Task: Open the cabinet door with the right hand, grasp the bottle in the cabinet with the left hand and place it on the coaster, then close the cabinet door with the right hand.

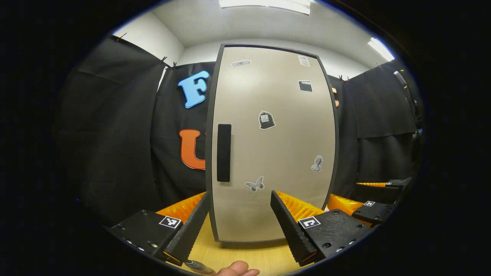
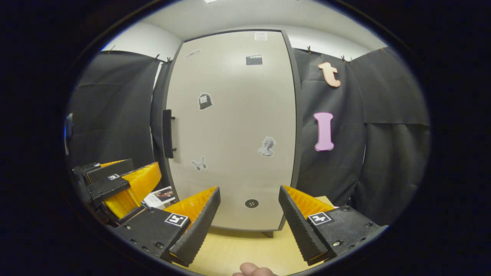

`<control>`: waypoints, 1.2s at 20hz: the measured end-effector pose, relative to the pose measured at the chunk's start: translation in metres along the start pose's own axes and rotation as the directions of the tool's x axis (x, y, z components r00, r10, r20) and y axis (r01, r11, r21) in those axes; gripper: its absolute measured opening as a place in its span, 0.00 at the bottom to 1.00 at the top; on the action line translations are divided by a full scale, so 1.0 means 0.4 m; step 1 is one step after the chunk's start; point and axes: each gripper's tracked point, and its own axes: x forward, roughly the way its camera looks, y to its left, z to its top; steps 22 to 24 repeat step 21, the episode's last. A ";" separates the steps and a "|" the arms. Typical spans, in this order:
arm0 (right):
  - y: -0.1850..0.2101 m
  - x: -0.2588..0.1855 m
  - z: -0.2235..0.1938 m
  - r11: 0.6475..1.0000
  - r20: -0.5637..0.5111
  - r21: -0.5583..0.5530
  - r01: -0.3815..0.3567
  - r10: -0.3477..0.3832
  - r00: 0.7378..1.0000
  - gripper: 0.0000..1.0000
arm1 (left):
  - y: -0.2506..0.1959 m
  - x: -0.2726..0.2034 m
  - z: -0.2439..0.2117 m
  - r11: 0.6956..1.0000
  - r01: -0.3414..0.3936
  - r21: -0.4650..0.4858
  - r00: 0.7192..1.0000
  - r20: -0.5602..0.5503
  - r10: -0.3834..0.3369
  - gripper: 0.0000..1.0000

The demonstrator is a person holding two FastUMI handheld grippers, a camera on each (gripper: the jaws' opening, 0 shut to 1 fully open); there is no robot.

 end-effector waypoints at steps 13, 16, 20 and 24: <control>-0.015 -0.026 0.014 1.000 0.023 0.009 0.021 -0.022 1.000 0.99 | -0.014 -0.014 -0.005 1.000 0.020 0.005 1.000 -0.002 -0.020 0.95; -0.045 -0.050 0.085 0.996 0.166 0.005 0.094 -0.094 0.982 0.94 | -0.016 -0.023 0.005 1.000 0.025 0.009 0.999 0.020 -0.025 0.95; -0.017 -0.052 0.061 0.994 0.149 -0.072 0.084 -0.072 0.986 0.99 | 0.003 -0.016 -0.011 1.000 0.018 0.015 0.999 0.033 -0.019 0.95; -0.008 -0.054 0.057 0.994 0.139 -0.080 0.073 -0.062 0.988 0.99 | 0.000 -0.018 -0.013 1.000 0.016 0.011 0.999 0.029 -0.017 0.95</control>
